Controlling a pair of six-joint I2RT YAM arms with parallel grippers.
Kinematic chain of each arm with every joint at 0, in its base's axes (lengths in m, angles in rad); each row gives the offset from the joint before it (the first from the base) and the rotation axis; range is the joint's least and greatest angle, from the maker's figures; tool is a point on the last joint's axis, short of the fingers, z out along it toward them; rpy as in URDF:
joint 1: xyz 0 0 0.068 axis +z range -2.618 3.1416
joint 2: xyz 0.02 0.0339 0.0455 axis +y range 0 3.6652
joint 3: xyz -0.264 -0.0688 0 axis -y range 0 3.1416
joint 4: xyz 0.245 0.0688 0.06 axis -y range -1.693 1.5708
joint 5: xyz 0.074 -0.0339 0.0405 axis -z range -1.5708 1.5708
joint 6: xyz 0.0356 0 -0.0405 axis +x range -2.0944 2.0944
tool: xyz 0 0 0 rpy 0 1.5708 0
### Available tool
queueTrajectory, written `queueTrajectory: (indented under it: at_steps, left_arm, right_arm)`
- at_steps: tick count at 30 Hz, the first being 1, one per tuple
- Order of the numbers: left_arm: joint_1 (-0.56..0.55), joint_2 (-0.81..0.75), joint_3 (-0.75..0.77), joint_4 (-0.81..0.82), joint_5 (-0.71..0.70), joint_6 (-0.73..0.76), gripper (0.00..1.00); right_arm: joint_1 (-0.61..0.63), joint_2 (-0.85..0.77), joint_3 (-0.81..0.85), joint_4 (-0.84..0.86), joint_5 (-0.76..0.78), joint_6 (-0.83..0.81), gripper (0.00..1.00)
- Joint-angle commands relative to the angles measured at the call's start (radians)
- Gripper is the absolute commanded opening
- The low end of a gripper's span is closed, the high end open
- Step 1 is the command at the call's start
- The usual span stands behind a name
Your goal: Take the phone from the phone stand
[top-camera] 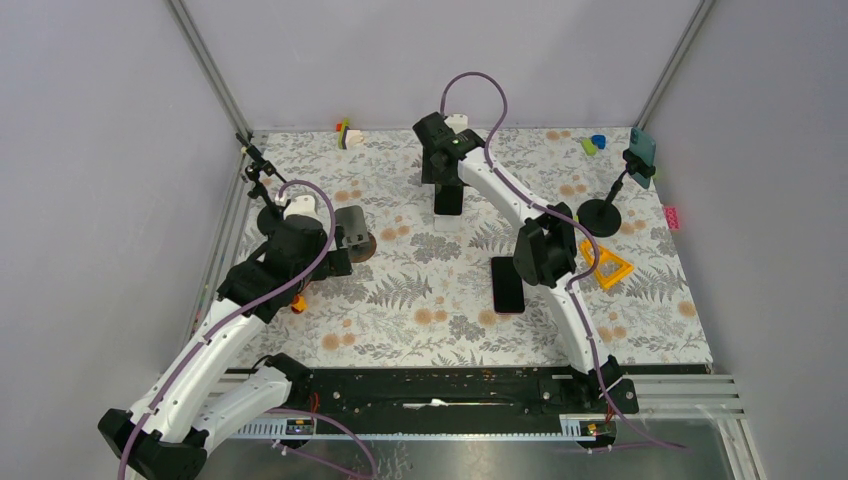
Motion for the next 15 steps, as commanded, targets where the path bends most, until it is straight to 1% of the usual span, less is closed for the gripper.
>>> queueTrajectory:
  at_steps: [1, 11, 15]
  left_arm:
    - [-0.003, -0.004, 0.001, 0.023, -0.015, -0.002, 0.99]
    - [-0.003, 0.006, 0.001, 0.023, -0.014, 0.001, 0.99]
    - [-0.003, 0.007, 0.000, 0.023, -0.018, -0.001, 0.99]
  right_arm:
    - [-0.010, 0.009, 0.053, -0.011, -0.004, -0.012, 0.78]
    - [-0.010, -0.038, 0.061, -0.011, 0.004, -0.035, 0.62]
    - [-0.010, -0.059, 0.076, -0.010, -0.007, -0.049, 0.60]
